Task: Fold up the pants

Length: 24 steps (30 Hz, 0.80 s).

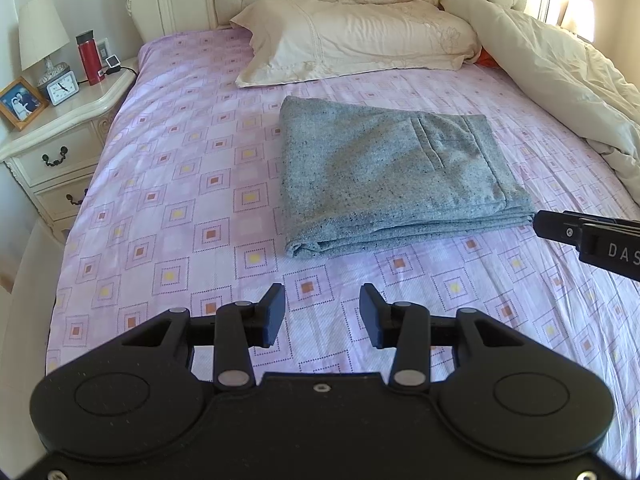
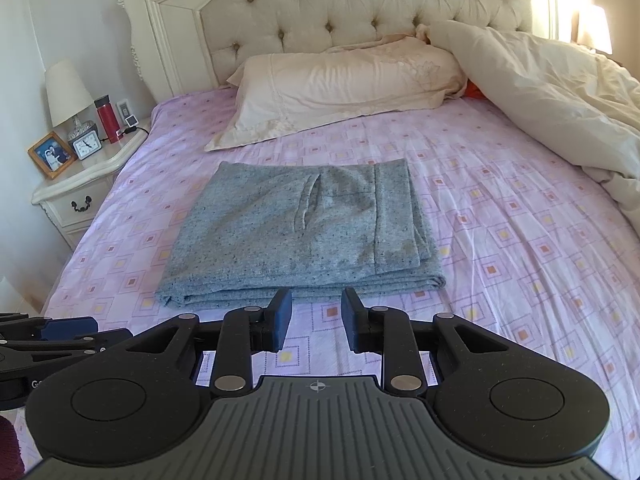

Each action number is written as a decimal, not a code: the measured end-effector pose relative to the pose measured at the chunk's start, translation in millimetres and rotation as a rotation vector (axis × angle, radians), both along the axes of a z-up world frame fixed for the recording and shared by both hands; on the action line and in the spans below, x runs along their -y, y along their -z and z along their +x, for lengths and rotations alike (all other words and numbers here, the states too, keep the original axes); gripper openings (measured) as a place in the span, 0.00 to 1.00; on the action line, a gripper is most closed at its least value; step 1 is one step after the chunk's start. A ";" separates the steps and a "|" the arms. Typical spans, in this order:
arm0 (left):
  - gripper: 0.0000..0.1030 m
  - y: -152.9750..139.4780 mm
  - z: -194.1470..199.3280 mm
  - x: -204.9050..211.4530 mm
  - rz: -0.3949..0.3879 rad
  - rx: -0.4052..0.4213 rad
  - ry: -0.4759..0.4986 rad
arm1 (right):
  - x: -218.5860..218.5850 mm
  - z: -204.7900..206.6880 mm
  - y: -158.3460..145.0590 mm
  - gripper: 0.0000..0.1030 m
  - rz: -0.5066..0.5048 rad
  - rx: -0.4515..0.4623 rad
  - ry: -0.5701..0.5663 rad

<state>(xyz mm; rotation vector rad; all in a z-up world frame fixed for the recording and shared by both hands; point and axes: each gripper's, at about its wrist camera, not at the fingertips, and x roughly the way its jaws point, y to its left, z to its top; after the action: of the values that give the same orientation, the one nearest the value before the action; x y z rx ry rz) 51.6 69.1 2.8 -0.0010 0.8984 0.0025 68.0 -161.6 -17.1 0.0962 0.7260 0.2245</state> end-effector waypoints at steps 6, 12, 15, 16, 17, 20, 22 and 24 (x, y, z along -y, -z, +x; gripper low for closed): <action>0.49 0.1 0.5 0.2 0.004 0.006 0.005 | -1.3 1.3 0.2 0.26 0.004 -0.005 0.001; 0.49 0.4 1.0 0.2 0.001 0.003 0.003 | -0.6 1.6 0.4 0.26 0.006 -0.007 0.000; 0.49 1.1 1.5 0.7 0.000 0.001 0.001 | -1.2 1.8 0.8 0.26 0.006 -0.010 0.000; 0.49 1.5 1.8 1.2 0.000 0.000 0.001 | -1.1 2.6 1.7 0.26 0.005 -0.011 -0.001; 0.49 1.9 1.8 1.2 0.000 -0.001 0.000 | -1.4 2.7 1.9 0.26 0.005 -0.012 -0.001; 0.49 3.1 2.5 1.0 -0.002 -0.004 -0.003 | -1.6 3.1 3.1 0.26 0.005 -0.015 -0.003; 0.49 3.7 3.2 1.5 -0.003 -0.008 -0.006 | -2.1 3.2 3.9 0.26 0.005 -0.017 -0.003; 0.49 4.4 4.6 1.9 -0.005 -0.013 -0.004 | -2.0 3.7 4.3 0.26 0.005 -0.019 -0.003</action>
<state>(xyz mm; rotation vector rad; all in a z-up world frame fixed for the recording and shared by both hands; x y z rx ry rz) 56.2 67.1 -1.6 -0.0077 0.9114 0.0044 71.8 -159.6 -21.4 0.1025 0.7441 0.2287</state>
